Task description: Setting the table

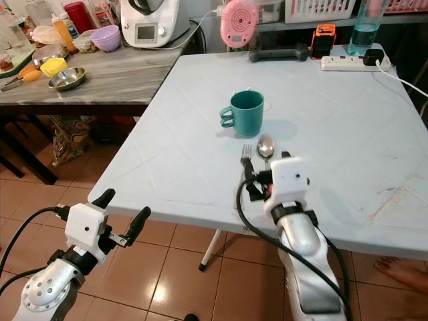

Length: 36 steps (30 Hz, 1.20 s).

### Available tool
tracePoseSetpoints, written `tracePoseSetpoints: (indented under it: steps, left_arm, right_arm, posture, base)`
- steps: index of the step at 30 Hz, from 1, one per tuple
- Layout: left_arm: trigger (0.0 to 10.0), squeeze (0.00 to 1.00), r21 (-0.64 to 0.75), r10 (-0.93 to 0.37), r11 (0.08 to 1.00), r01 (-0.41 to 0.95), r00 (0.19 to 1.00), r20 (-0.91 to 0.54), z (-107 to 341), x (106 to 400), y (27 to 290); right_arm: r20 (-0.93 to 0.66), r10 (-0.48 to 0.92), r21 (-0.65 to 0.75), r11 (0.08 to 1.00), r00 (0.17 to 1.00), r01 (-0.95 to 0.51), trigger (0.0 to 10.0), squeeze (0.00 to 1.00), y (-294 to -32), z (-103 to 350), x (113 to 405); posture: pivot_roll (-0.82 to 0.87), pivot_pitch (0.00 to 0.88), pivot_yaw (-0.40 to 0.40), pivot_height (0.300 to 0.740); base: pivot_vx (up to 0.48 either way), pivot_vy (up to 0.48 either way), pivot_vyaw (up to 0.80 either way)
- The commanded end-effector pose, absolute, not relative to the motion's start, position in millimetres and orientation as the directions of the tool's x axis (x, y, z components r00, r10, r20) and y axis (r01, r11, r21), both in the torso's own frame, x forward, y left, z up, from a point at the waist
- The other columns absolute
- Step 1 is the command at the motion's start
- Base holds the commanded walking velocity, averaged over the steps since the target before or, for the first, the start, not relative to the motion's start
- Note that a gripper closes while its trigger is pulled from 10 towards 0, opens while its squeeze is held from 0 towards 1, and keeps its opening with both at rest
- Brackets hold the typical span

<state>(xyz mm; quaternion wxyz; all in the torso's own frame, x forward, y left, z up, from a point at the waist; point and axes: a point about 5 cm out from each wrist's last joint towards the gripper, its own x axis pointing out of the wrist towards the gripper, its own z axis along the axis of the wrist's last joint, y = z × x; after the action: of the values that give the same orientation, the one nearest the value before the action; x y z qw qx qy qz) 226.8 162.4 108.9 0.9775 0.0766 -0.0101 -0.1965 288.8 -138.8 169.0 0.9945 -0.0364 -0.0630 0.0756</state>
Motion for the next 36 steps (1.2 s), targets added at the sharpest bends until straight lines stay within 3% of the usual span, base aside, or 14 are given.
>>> tracePoseSetpoints:
  steps: [1, 10, 16, 20, 25, 33, 34, 35, 36]
  left_arm:
    - [10.0, 0.0, 0.157, -0.383, 0.91, 0.384, 0.923, -0.037, 106.1, 226.2, 169.9]
    - [10.0, 0.0, 0.111, -0.488, 0.865, 0.489, 0.872, -0.034, 110.4, 221.3, 164.6]
    - [10.0, 0.0, 0.106, -0.523, 0.845, 0.525, 0.851, -0.046, 110.7, 219.8, 165.2]
    - [10.0, 0.0, 0.1, -0.527, 0.843, 0.529, 0.849, -0.043, 111.6, 219.8, 163.9]
    - [10.0, 0.0, 0.085, -0.539, 0.837, 0.541, 0.841, -0.047, 110.2, 217.4, 159.6]
    - [10.0, 0.0, 0.075, -0.544, 0.834, 0.547, 0.837, -0.051, 107.9, 217.4, 155.7]
    - [10.0, 0.0, 0.074, -0.545, 0.834, 0.547, 0.837, -0.051, 107.9, 217.4, 155.5]
    - [10.0, 0.0, 0.074, -0.545, 0.833, 0.548, 0.837, -0.051, 107.9, 217.4, 155.3]
    - [10.0, 0.0, 0.073, -0.545, 0.833, 0.548, 0.837, -0.052, 107.8, 217.3, 155.2]
  right_arm:
    - [0.1, 0.161, -0.063, 0.986, 0.982, -0.155, 10.0, 0.0, -132.7, 166.8, 292.2]
    - [0.041, 0.152, 0.021, 0.988, 0.988, -0.153, 10.0, 0.0, -119.5, 165.9, 310.4]
    - [-0.004, 0.122, 0.232, 0.966, 0.992, -0.118, 10.0, 0.0, -109.6, 172.1, 328.9]
    - [-0.003, 0.147, 0.23, 0.963, 0.989, -0.142, 10.0, 0.0, -97.7, 176.9, 331.2]
    - [-0.133, 0.108, 0.218, 0.973, 0.985, -0.077, 10.0, 0.0, -81.4, 164.6, 332.9]
    - [-0.283, 0.073, 0.081, 0.995, 0.956, -0.052, 10.0, 0.0, -66.3, 142.6, 330.3]
    - [-0.291, 0.066, 0.061, 0.997, 0.954, -0.05, 8.0, 0.0, -65.9, 142.3, 330.6]
    - [-0.301, 0.043, 0.04, 0.999, 0.953, -0.032, 7.6, 0.0, -67.0, 141.6, 330.7]
    - [-0.307, 0.028, 0.033, 0.999, 0.951, -0.019, 8.5, 0.0, -68.0, 141.1, 330.8]
  posture:
    - [-0.22, 0.134, 0.161, 0.74]
    - [-0.21, 0.129, 0.158, 0.74]
    - [-0.2, 0.132, 0.158, 0.74]
    - [-0.2, 0.135, 0.159, 0.74]
    - [-0.2, 0.137, 0.16, 0.74]
    - [-0.2, 0.138, 0.156, 0.74]
    - [-0.2, 0.138, 0.156, 0.74]
    - [-0.2, 0.138, 0.156, 0.74]
    - [-0.2, 0.138, 0.156, 0.74]
  base:
    - [0.0, 0.0, 0.0]
    - [0.0, 0.0, 0.0]
    - [0.0, 0.0, 0.0]
    - [0.0, 0.0, 0.0]
    - [0.0, 0.0, 0.0]
    - [0.0, 0.0, 0.0]
    - [0.0, 0.0, 0.0]
    - [0.0, 0.0, 0.0]
    - [0.0, 0.0, 0.0]
